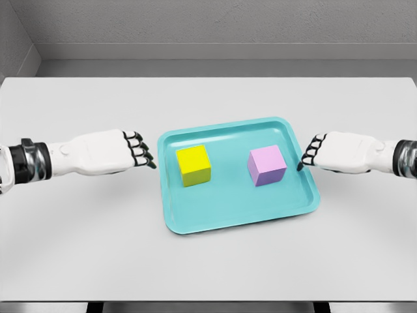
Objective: Push two cubes
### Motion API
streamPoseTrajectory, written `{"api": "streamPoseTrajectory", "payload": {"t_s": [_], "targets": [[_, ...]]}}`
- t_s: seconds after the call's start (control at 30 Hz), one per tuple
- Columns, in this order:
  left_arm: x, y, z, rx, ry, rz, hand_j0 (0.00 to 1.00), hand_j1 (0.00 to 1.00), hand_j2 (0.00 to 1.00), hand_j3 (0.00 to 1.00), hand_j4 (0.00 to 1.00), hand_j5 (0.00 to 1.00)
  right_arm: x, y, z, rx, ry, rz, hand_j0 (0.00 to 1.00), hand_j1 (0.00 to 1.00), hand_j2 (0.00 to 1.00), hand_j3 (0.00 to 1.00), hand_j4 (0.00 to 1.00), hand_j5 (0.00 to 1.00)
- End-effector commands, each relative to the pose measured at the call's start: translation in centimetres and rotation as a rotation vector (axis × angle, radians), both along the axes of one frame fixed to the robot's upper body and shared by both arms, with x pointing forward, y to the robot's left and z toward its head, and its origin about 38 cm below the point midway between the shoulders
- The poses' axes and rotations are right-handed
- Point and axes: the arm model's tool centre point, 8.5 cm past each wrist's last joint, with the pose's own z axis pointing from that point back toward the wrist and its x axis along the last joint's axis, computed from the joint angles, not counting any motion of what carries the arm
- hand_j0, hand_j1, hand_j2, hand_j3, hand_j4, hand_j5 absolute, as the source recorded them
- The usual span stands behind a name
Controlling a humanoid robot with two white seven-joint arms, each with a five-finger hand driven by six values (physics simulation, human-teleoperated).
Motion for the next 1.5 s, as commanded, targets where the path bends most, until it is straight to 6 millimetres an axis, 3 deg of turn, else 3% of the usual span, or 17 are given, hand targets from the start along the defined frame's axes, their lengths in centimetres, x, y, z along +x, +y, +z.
{"api": "streamPoseTrajectory", "payload": {"t_s": [0.0,0.1,0.4,0.57,0.9,1.47], "targets": [[-0.1,-0.4,-0.4,-0.006,0.013,-0.007,0.83,0.83,0.83,0.83,0.83,0.83,0.2,0.5,-1.0,-0.003,0.009,-0.002,0.77,0.77,0.77,0.77,0.77,0.77],[0.0,-0.5,-0.6,-0.009,0.018,-0.005,0.83,0.83,0.83,0.83,0.83,0.83,0.5,1.1,-2.0,-0.009,0.021,0.002,0.77,0.77,0.77,0.77,0.77,0.77],[0.0,-1.4,-1.1,-0.001,0.028,-0.027,0.83,0.83,0.83,0.83,0.83,0.83,1.1,1.7,-1.5,-0.002,0.006,0.011,0.77,0.77,0.77,0.77,0.77,0.77],[0.2,-1.8,-1.3,-0.009,0.031,-0.029,0.83,0.83,0.83,0.83,0.83,0.83,1.4,3.4,-1.7,0.013,0.005,0.042,0.77,0.77,0.77,0.77,0.77,0.77],[1.5,-1.4,-1.9,0.003,0.049,0.007,0.83,0.83,0.83,0.83,0.83,0.83,1.4,3.6,-1.7,0.013,0.003,0.047,0.77,0.77,0.77,0.77,0.77,0.77],[2.1,-2.9,-2.1,-0.026,0.053,-0.007,0.83,0.83,0.83,0.83,0.83,0.83,1.4,3.4,-1.8,0.004,0.002,0.043,0.77,0.77,0.77,0.77,0.77,0.77]]}}
